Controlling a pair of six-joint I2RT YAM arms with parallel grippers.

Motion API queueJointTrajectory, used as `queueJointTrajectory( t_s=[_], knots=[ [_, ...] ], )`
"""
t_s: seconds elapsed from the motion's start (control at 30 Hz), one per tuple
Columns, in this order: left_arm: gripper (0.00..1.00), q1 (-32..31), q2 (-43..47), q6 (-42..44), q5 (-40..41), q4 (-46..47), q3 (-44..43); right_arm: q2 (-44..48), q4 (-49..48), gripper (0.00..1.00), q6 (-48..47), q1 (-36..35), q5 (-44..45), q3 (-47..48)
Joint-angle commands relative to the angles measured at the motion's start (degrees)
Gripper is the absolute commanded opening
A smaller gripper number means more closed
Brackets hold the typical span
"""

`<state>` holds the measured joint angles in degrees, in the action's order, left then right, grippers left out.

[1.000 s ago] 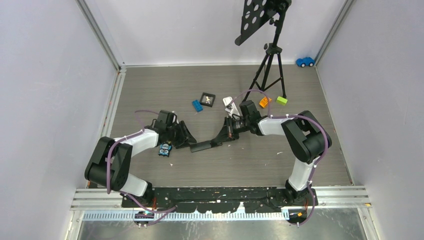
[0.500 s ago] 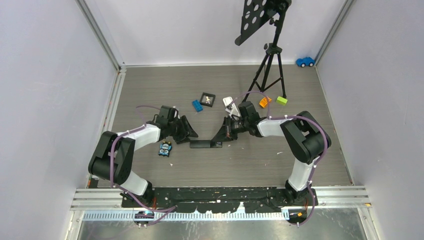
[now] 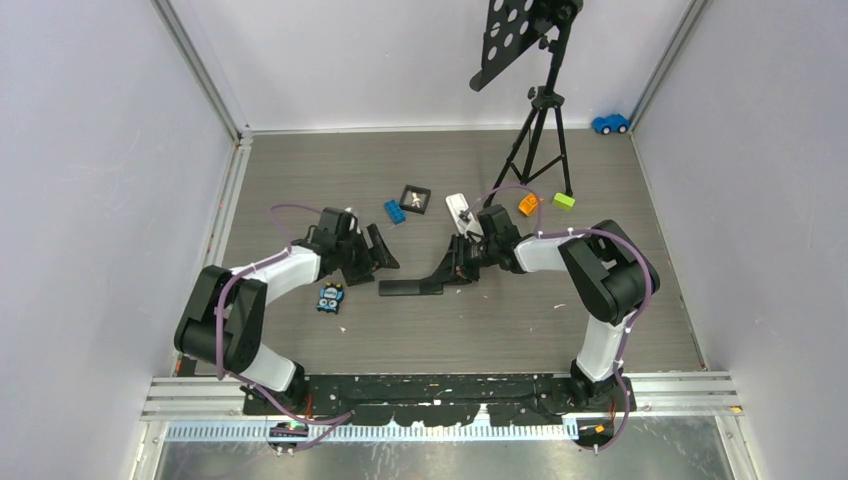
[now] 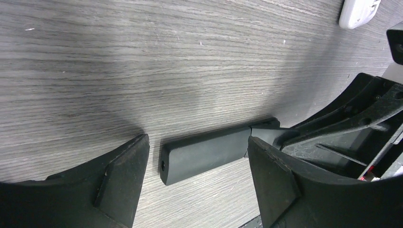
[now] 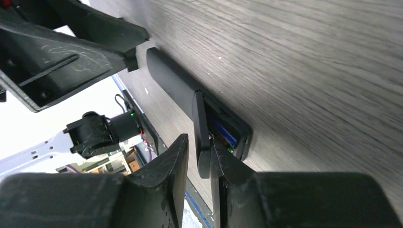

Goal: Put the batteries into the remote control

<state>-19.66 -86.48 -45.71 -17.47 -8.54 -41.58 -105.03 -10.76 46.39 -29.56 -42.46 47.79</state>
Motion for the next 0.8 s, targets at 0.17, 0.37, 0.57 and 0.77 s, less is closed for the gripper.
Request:
queueJointTrajectory(
  t_s=[0.17, 0.37, 0.57, 0.77],
  knots=[
    [0.79, -0.2, 2.6, 1.5, 1.9, -1.4, -1.2, 1.0, 3.7, 0.37, -2.4, -0.1, 3.6, 2.0],
    [0.81, -0.2, 3.4, 2.0, 2.4, -2.4, -1.4, 3.4, 6.1, 0.49, -3.5, -0.1, 4.1, 2.1],
    [0.82, -0.2, 4.3, 3.4, 6.3, -5.4, -1.6, 8.0, 10.3, 0.56, -4.8, -0.2, 8.1, 1.8],
    [0.81, -0.2, 4.9, 3.4, 5.8, -5.6, -1.0, 7.8, 15.4, 0.56, -7.2, -0.3, 10.5, 2.7]
  ],
)
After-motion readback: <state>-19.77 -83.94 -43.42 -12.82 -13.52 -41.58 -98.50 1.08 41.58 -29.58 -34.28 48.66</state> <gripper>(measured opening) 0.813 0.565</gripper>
